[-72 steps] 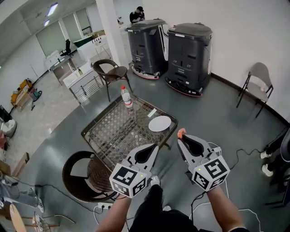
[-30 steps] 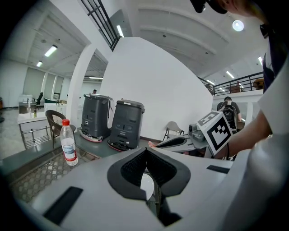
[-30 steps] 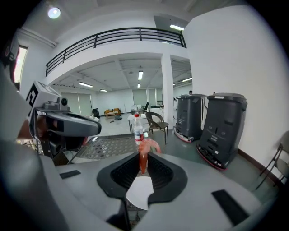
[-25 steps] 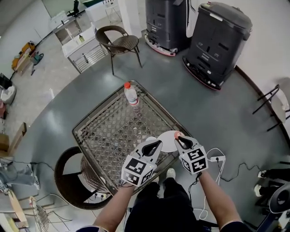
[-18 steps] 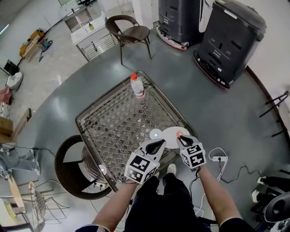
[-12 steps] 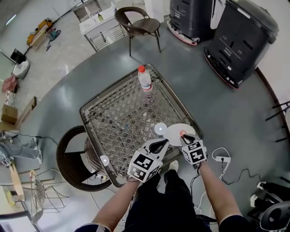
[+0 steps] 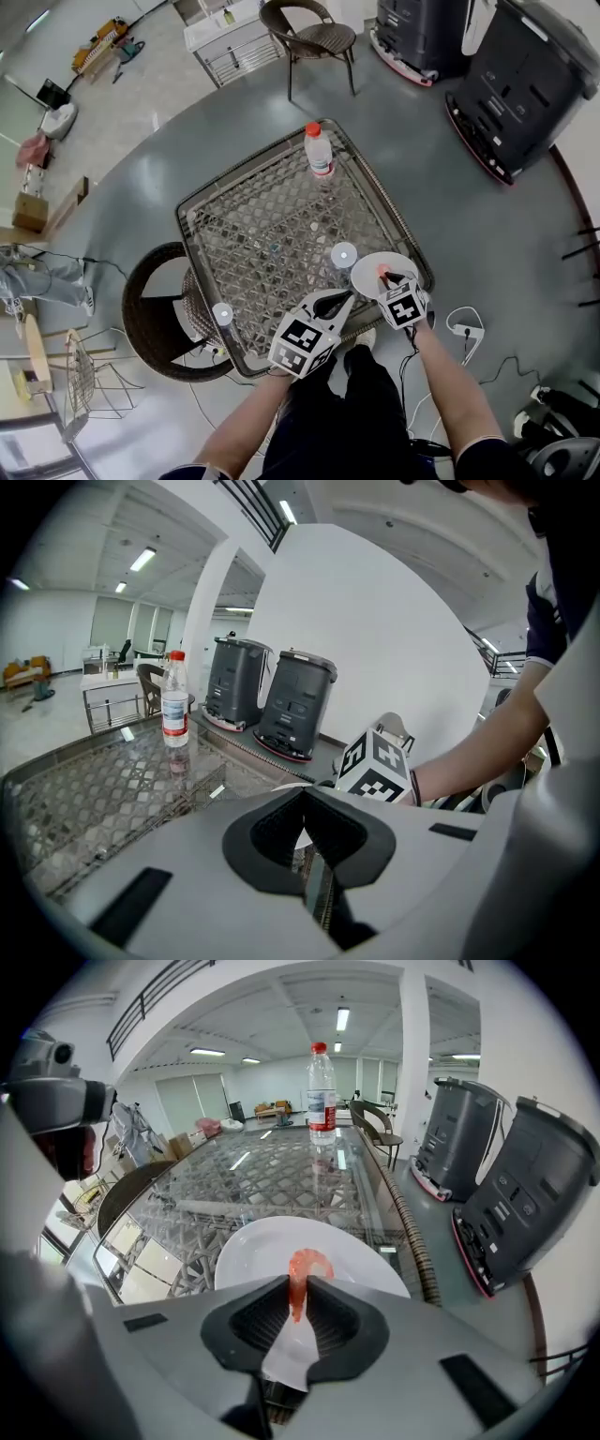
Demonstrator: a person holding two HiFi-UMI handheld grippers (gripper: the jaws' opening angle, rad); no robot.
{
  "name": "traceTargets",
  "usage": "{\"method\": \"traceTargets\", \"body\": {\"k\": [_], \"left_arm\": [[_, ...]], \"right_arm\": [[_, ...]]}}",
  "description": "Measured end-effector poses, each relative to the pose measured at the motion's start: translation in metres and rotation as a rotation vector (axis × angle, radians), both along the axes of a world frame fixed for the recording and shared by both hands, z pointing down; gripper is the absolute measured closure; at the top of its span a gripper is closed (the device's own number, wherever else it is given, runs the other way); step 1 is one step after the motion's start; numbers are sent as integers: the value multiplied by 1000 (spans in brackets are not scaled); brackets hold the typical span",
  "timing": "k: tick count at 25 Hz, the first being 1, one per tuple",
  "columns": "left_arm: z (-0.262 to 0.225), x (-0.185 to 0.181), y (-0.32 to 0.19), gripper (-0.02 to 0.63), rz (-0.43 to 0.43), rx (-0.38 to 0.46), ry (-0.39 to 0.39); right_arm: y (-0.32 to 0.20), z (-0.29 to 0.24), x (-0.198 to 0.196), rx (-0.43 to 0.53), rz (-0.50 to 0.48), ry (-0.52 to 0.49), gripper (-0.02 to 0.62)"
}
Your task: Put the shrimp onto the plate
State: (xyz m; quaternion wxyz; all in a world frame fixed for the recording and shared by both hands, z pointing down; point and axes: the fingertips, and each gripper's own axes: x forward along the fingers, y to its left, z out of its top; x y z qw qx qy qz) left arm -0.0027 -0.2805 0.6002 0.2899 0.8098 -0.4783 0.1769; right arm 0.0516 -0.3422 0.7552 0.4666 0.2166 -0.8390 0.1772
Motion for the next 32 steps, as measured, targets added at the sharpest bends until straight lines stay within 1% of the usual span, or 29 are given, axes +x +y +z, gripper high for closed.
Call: {"method": "traceTargets", "body": {"k": [2,9,16,18,20,23,25,28,29,32], "left_arm": [[2,-1,2,597,-5,-6,2],[-1,-6,6,597,-18,-2,10],[-6,-7,10,597,-10,10,16],[-11,-7,10,597,-3,18,17],[-16,-7,9,597,3,30,20],[-22,-6,9,597,13,48,26],[-28,-3,9,597,25,62,31],[-40,3,5,597,44,89,42],[-44,4,4,597,50,98,46],[-55,8,0,597,67,123,52]], "right_arm": [[0,3,-2,-8,-10,19,537],[-2,5,-4,16,-38,71,535],[-3,7,-6,10,-29,79,535],[-2,6,-5,0,-12,80,506],[-4,-1,-3,2,17,67,506],[-4,-23,-2,5,75,-3,506],[-6,-45,-1,31,103,-76,506],[-5,-85,-1,65,114,-194,508],[-5,-98,-1,82,121,-226,519],[-9,-132,1,139,161,-305,589]]}}
